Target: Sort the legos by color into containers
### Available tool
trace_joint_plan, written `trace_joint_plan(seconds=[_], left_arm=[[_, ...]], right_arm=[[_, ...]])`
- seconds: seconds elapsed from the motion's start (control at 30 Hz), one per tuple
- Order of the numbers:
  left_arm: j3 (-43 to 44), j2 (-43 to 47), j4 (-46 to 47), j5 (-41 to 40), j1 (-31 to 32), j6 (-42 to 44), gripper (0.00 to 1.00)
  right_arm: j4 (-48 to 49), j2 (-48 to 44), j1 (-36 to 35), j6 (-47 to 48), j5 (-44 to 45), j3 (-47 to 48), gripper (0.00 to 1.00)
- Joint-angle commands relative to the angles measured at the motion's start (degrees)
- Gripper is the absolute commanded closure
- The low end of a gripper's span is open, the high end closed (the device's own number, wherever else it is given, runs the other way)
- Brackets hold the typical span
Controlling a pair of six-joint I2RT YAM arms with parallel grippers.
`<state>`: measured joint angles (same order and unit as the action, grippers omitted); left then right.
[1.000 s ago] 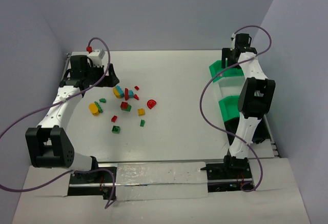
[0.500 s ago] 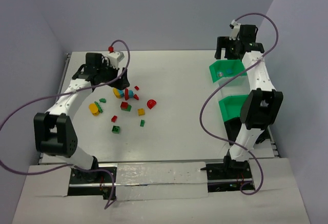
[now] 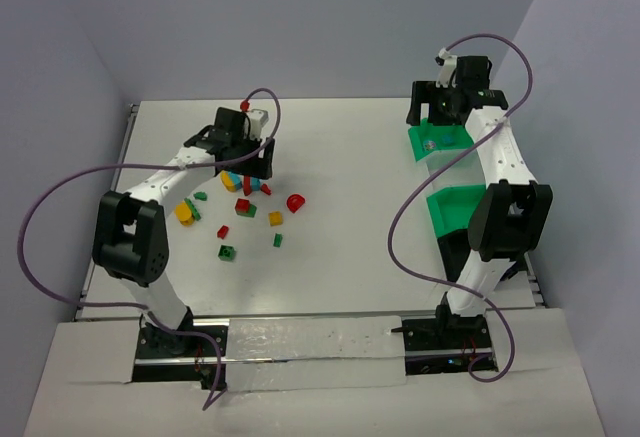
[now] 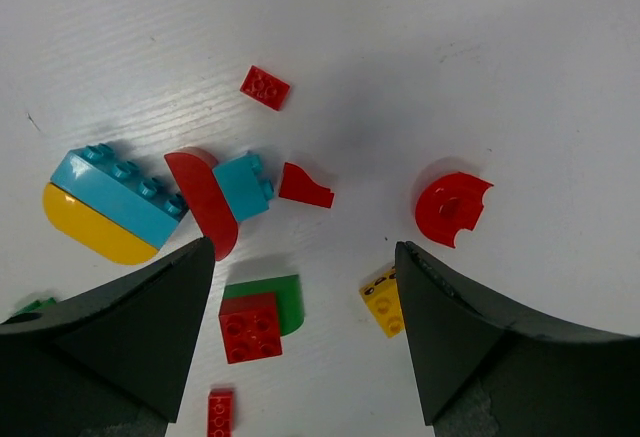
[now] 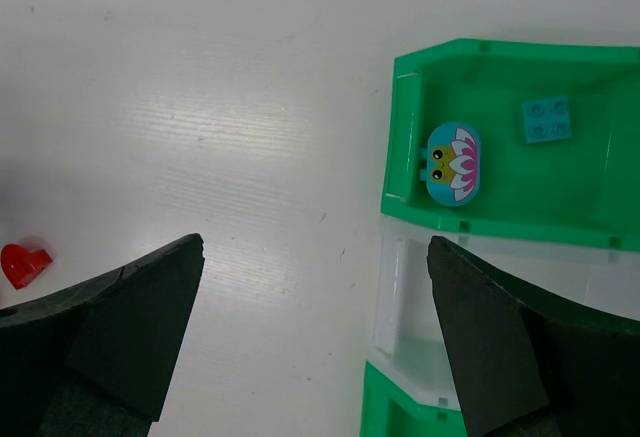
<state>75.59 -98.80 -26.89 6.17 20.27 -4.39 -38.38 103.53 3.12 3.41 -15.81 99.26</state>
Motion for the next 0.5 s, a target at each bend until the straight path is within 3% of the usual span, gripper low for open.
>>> trace_joint_plan(seconds=[0.0, 0.27, 0.47], left_arm=[[0.28, -1.7, -0.44, -5.95, 1.25, -8.19, 0.18], [0.2, -4.47, -0.11, -14.3, 2.93, -11.97, 0.2], [1.44, -7.27, -0.85, -15.69, 2.93, -12.78, 0.24]], right_arm=[[0.91, -1.59, -0.68, -1.06, -0.33, -1.02, 0.0], [1.29, -2.01, -1.11, -1.3, -0.54, -2.31, 0.0], [1.38, -2.36, -1.35, -1.13, -0.55, -3.15, 0.0]])
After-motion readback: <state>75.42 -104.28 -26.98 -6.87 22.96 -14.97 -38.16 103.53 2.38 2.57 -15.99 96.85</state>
